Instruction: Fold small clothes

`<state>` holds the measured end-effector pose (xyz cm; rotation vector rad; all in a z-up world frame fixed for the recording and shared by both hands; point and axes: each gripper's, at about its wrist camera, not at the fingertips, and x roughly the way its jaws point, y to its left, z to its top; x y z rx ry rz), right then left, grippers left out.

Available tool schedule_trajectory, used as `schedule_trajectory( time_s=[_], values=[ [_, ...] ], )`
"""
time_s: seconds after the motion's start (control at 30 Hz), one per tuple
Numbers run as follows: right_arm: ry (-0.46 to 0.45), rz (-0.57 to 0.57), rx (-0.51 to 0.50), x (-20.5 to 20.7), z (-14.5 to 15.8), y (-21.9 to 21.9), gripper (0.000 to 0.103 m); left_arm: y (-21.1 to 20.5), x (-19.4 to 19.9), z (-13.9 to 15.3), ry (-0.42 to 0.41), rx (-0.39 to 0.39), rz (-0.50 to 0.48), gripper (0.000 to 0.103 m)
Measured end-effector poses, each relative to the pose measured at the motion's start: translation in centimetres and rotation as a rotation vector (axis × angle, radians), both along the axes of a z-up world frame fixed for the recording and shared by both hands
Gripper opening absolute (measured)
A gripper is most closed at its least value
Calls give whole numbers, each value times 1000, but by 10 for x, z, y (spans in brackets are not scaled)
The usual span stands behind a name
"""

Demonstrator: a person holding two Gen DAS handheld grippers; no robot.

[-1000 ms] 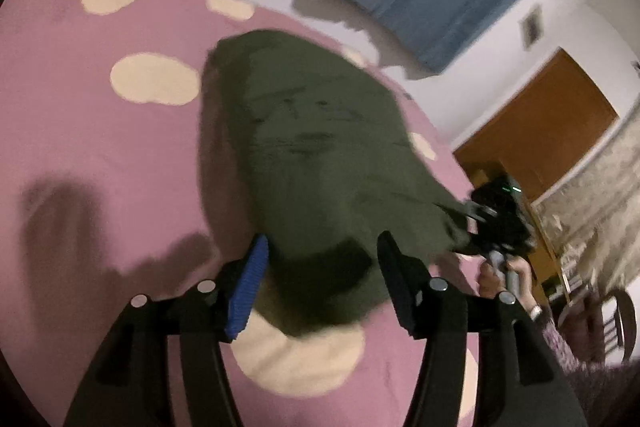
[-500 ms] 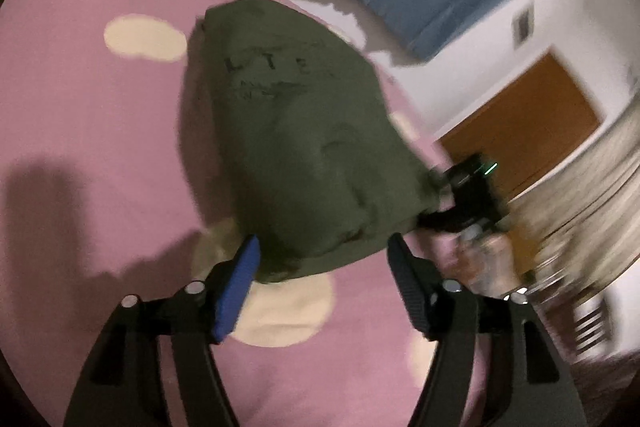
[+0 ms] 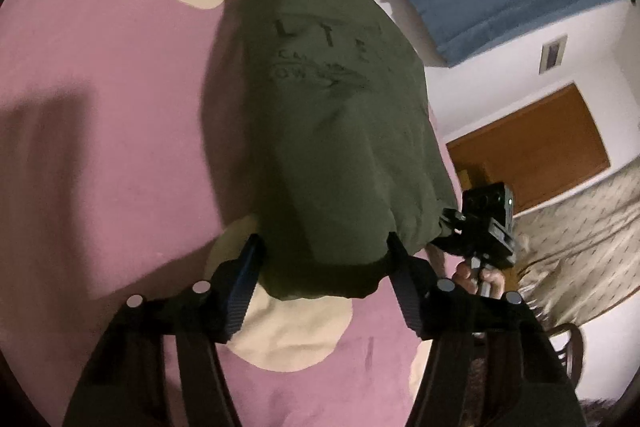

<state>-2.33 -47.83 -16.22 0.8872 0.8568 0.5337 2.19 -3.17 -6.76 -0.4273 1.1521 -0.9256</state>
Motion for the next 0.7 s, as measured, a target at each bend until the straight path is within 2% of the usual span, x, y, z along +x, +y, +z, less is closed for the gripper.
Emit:
schedule_trajectory(
  time_s=[0.1, 0.23, 0.47, 0.7],
  values=[
    [7, 3, 12, 1, -7, -3, 26, -7, -10, 8, -109, 68, -16, 60],
    [-1, 2, 21, 2, -9, -4, 25, -9, -14, 12, -171, 106, -24, 60],
    [-4, -3, 34, 4, -10, -3, 25, -11, -16, 18, -217, 136, -22, 60],
    [-10, -14, 50, 3, -11, -3, 25, -10, -15, 15, -213, 130, -21, 61]
  ],
)
